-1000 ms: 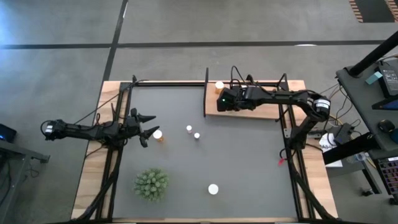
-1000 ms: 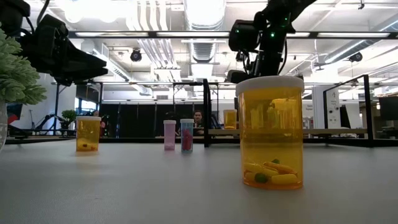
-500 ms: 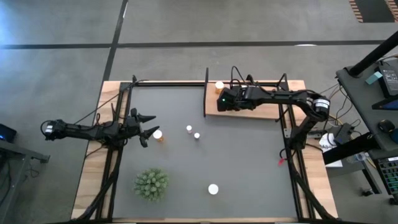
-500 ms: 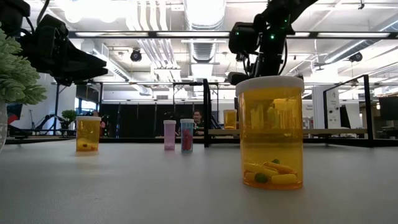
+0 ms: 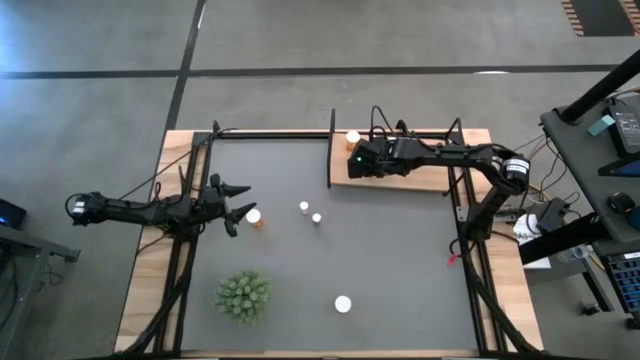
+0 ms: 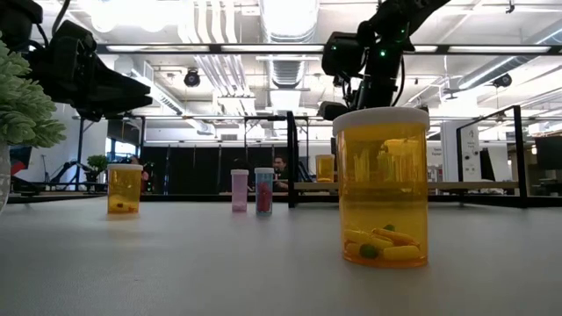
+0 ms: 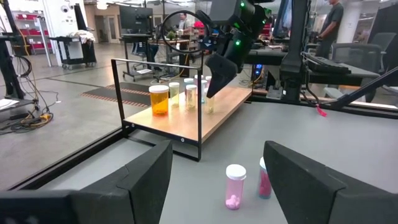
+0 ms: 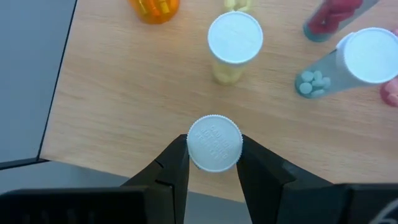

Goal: Pick and place medicine bottles onto shelf by color
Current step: Put the yellow pill bottle on the shelf aligned with the other yellow pill bottles

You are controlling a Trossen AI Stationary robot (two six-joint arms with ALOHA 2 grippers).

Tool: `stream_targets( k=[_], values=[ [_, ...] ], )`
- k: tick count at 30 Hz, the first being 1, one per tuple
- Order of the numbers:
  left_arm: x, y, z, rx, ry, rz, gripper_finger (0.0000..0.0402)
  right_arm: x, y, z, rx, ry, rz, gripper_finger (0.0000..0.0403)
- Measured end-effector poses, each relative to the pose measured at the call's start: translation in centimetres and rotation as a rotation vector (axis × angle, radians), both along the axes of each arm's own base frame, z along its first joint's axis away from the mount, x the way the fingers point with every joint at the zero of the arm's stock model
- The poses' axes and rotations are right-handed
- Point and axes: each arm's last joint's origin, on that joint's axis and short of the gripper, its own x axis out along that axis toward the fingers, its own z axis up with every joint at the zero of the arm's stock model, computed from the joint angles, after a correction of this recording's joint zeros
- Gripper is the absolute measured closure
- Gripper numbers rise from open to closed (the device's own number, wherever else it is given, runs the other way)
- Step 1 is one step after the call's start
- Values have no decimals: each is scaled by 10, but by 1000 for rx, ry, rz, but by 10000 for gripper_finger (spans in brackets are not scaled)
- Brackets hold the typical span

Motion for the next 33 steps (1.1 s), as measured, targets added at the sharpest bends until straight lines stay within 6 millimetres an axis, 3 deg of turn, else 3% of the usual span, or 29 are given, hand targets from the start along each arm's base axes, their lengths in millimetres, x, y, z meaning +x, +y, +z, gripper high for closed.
stream_targets(
  k=[33],
  values=[
    [0, 0, 0, 0, 0, 0, 164, -2, -3, 0, 0, 2, -12, 296]
  ],
)
